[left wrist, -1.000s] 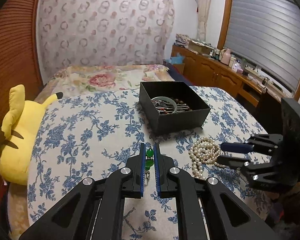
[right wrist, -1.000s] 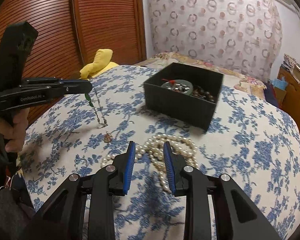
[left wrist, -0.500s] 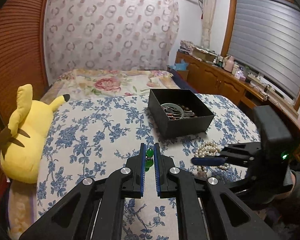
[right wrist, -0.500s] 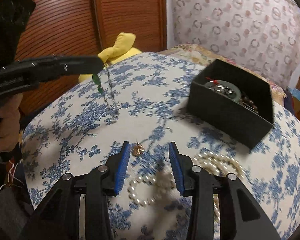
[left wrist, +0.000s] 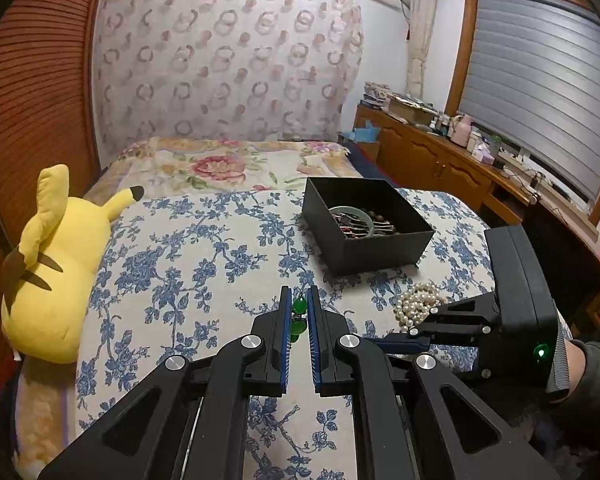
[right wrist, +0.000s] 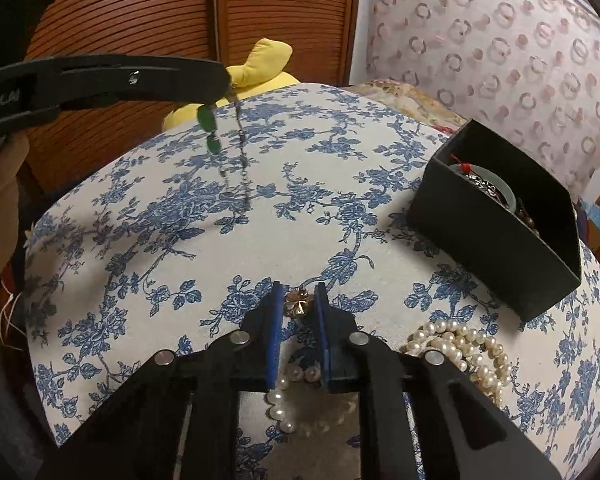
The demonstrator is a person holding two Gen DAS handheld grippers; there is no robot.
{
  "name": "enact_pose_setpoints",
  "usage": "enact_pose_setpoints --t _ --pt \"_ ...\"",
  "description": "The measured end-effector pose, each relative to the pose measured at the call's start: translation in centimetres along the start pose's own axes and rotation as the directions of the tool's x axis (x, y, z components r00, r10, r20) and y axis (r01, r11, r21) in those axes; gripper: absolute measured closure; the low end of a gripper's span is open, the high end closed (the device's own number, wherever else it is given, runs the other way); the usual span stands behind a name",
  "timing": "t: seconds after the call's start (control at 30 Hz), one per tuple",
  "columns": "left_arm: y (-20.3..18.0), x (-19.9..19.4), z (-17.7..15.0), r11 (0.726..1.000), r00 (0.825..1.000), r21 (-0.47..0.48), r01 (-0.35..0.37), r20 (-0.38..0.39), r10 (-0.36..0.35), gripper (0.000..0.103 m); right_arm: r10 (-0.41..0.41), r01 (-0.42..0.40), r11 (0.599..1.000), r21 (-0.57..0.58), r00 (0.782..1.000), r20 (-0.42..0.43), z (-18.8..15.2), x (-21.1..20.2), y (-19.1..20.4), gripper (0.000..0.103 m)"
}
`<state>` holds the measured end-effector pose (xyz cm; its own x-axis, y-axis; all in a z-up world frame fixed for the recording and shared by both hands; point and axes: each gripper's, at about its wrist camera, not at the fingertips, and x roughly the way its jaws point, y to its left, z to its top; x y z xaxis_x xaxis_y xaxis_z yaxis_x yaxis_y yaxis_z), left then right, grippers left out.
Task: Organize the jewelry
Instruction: 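Grasp the gold flower earring with the right tool while the left tool lifts the green earrings, then lower the green earrings and gold earring into the black box while both tools open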
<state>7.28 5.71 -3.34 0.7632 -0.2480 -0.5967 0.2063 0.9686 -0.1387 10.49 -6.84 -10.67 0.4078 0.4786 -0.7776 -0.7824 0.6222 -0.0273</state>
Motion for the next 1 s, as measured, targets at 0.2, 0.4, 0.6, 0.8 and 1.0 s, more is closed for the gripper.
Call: enact_pose_setpoints --t 0.2,0.4,0.6,0.8,1.0 --pt "-0.2 0.0 0.6 1.0 1.0 0.004 0.003 0.011 -0.003 0.096 0.008 -0.009 1.0 0.024 1.0 0.029 -0.2 -1.5 -0.8 0.086" --pt "-1.1 -0.2 2.4 1.0 0.999 0.016 0.017 0.045 -0.017 0.096 -0.02 0.015 0.998 0.058 0.996 0.09 0.2 -4.5 -2.9 0.086" --pt "-2.4 0.8 4.6 0.999 0.997 0.038 0.034 0.062 -0.036 0.096 -0.069 0.054 0.994 0.097 0.986 0.149 0.9 -6.8 -6.1 0.086" --pt "-3.6 2.8 6.6 0.997 0.996 0.059 0.058 0.061 -0.062 0.096 -0.124 0.097 0.983 0.157 0.977 0.173 1.3 -7.7 -10.0 0.086" --pt "-4.5 4.4 8.5 0.995 0.995 0.072 0.074 0.06 -0.078 0.096 -0.148 0.111 0.973 0.202 0.973 0.179 1.7 -7.2 -12.9 0.086"
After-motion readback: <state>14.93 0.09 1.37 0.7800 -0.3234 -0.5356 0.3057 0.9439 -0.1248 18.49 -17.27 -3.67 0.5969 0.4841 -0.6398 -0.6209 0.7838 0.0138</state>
